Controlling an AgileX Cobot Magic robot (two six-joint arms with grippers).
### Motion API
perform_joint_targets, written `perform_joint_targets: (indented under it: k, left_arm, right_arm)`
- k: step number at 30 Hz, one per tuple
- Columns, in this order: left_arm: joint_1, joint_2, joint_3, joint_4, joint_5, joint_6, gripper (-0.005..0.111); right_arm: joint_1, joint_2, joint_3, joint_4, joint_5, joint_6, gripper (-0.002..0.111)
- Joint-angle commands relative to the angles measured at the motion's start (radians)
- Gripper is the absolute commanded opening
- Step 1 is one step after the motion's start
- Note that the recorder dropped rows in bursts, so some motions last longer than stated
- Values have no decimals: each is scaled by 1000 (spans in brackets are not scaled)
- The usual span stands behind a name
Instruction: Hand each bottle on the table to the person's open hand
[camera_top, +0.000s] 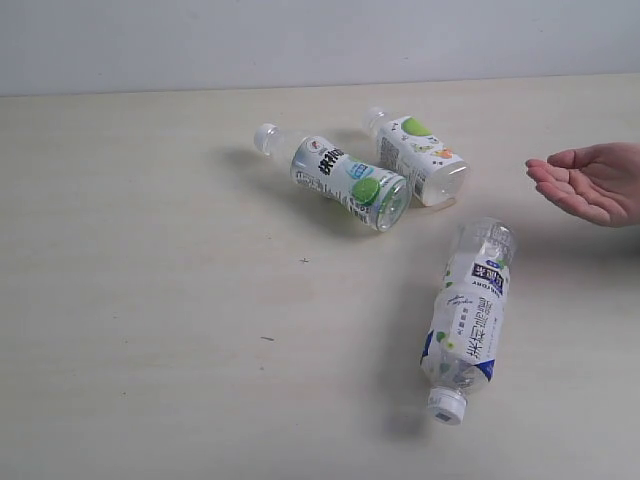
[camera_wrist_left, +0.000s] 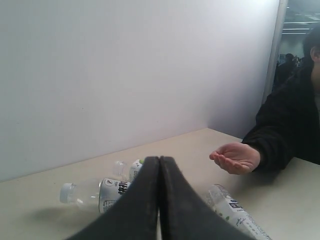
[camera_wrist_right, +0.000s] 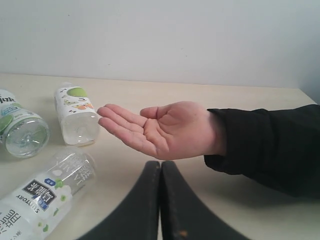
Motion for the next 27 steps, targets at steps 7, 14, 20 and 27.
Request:
perform_joint_targets:
  k: [7,14,20,27]
  left_arm:
    - [188,-7,5,0,-3,2,0]
    - [458,-7,5,0,-3,2,0]
    - [617,-7,5,0,-3,2,0]
    - [659,-7,5,0,-3,2,0]
  right_arm:
    - [-6,-6,5,0,-9,2,0]
    - [-6,-6,5,0,-9,0,0]
    - [-6,-6,5,0,-9,0,0]
    - [-6,-6,5,0,-9,0,0]
